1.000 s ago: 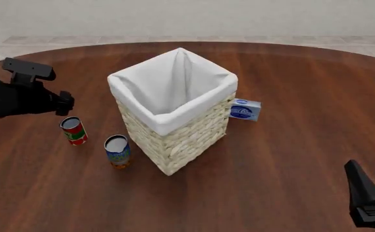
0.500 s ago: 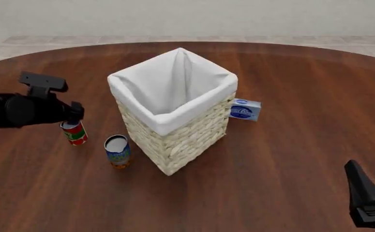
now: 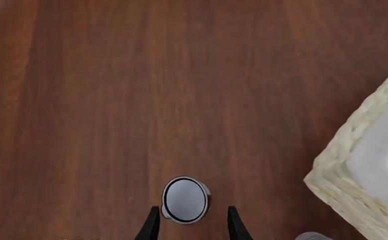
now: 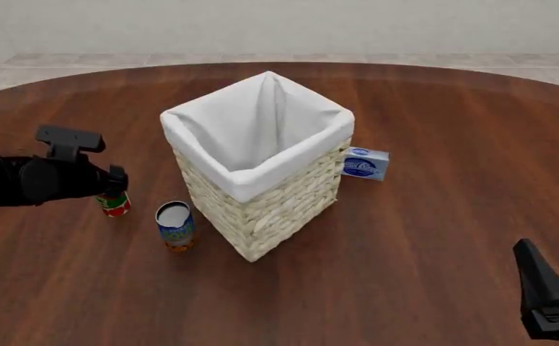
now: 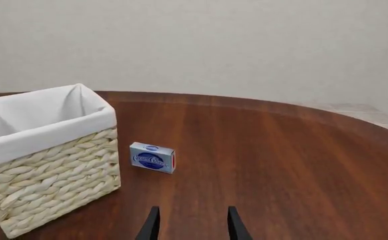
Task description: Pick up the tomato sauce, and put it in the basket.
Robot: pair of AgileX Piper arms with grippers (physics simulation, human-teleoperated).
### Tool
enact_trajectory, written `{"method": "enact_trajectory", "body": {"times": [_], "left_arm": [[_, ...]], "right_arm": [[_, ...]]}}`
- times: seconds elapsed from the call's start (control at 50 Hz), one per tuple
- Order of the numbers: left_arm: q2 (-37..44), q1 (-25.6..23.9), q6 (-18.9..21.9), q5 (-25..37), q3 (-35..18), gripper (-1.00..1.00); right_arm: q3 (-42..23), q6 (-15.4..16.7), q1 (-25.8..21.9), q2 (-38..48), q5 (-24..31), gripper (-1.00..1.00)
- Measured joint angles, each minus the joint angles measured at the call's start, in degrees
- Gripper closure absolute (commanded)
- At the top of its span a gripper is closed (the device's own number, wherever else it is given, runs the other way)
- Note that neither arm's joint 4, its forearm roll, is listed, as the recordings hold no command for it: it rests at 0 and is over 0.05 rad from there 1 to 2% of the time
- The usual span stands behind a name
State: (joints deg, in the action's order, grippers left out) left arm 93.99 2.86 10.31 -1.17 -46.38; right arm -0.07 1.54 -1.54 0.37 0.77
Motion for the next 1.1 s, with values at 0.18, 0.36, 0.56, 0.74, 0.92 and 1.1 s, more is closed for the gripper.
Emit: {"method": "enact_trajectory", "body": {"times": [0.18,0.36,0.56,0.74,0.92,1.1], "left_arm": [[1.19,0.26,0.08,-1.16,0.42,-1.00],[2.31,0.56,0.17,-2.18,0.72,-1.00],[3.64,0.75,0.17,-3.28,0.87,-1.00],[4.90,1.00,0.30,-4.13,0.81,-1.00],[6.25,1.26,0.35,-5.14,0.77,-1.00],[7.59,1.74,0.51,-6.05,0.79,-1.00]], "right_arm": [[0.00,-0.02,0.02,-0.01,0.01,-1.00],[0.00,-0.04,0.02,0.02,0.01,-1.00],[0.00,-0.05,0.00,0.03,0.01,-1.00],[0.00,-0.04,0.00,0.04,0.01,-1.00],[-0.01,-0.03,-0.03,0.05,0.02,-1.00],[0.00,0.00,-0.04,0.07,0.04,-1.00]]}}
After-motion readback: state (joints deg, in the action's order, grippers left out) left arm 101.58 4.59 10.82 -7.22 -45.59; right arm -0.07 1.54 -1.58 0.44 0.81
